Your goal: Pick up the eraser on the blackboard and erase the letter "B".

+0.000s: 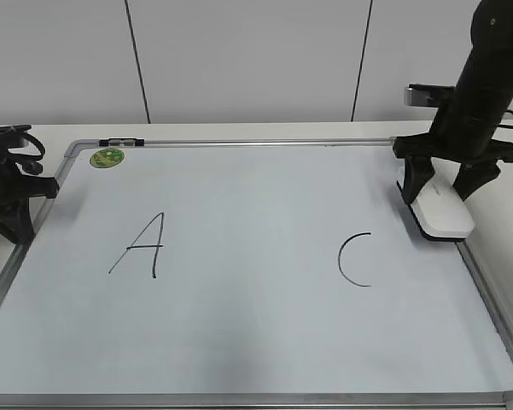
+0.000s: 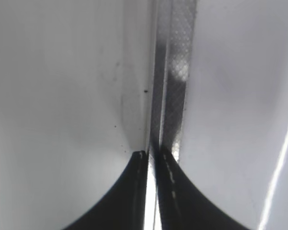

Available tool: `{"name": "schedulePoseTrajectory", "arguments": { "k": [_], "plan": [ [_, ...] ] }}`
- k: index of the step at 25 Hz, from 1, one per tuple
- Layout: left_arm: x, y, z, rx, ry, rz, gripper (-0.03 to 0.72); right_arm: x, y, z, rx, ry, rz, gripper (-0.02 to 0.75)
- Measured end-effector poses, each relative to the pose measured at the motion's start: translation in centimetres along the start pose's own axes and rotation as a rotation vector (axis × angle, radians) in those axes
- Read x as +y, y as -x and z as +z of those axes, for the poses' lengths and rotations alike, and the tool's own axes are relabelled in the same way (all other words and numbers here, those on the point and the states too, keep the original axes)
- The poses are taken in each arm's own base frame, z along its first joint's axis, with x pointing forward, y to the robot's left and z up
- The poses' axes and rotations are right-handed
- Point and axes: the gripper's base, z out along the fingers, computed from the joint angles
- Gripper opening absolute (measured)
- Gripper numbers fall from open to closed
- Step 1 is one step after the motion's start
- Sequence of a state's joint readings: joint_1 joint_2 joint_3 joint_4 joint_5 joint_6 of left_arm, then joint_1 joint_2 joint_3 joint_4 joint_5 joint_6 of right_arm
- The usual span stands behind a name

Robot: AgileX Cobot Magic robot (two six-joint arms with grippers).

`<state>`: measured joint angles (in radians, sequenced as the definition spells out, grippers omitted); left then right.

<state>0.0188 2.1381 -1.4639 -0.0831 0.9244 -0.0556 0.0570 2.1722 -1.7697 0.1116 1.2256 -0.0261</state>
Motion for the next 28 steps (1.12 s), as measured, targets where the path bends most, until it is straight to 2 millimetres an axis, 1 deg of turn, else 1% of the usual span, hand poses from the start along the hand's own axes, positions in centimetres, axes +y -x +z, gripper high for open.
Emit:
{"name": "schedulePoseTrajectory", "arguments": {
  "k": [3,9,28],
  "plan": [
    [0.0,0.0,0.0,0.0,0.0,0.0,0.027,0.1,0.0,0.0,-0.002,0.008,-0.023,0.519],
    [0.0,0.0,0.0,0.0,-0.002,-0.001,0.027,0.0,0.1,1.1,0.021,0.013,-0.012,0.519],
    [0.0,0.0,0.0,0.001,-0.001,0.001,0.027,-0.1,0.3,1.3,0.015,0.004,-0.013,0.519]
  ]
}}
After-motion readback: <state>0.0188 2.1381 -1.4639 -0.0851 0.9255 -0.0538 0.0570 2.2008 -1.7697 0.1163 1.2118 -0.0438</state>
